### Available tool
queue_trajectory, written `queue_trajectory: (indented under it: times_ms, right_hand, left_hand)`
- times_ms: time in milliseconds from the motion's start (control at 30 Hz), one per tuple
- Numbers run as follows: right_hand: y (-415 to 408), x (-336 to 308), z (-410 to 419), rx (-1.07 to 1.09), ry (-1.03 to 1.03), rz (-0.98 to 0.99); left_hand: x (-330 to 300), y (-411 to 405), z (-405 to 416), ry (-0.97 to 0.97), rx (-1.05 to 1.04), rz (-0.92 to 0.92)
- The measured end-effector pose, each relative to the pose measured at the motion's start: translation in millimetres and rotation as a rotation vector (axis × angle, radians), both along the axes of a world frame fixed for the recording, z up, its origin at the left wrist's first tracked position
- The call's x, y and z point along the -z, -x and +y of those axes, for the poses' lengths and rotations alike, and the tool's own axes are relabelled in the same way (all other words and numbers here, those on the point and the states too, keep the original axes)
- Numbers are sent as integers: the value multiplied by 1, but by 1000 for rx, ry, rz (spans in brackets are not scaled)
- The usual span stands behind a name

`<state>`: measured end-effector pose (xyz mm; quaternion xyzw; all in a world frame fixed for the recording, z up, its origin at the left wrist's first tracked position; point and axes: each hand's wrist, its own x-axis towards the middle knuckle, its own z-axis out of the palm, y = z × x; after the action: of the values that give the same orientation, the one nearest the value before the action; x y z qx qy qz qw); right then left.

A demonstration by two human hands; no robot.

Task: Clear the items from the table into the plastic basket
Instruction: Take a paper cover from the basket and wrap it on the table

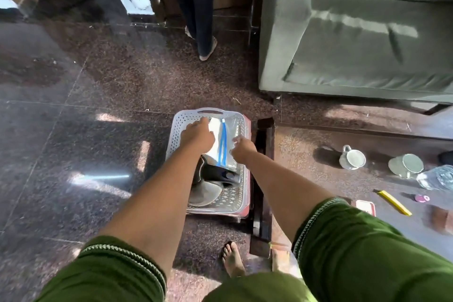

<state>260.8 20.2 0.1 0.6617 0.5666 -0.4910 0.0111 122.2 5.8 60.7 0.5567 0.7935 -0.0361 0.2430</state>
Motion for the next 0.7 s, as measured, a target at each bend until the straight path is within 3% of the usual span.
queue_trajectory:
  times_ms: [200,367,500,700]
  right_hand:
    - [30,45,14,24,124,-22]
    - [49,63,25,83,83,-39]
    - [48,61,26,117,23,-66]
    - [29,32,38,347,86,108]
  left_hand:
    - [30,24,31,194,0,-97]
    - [45,29,46,272,35,-105]
    - [49,26,43,262,-9,-113]
    - [36,12,35,179,-124,-154]
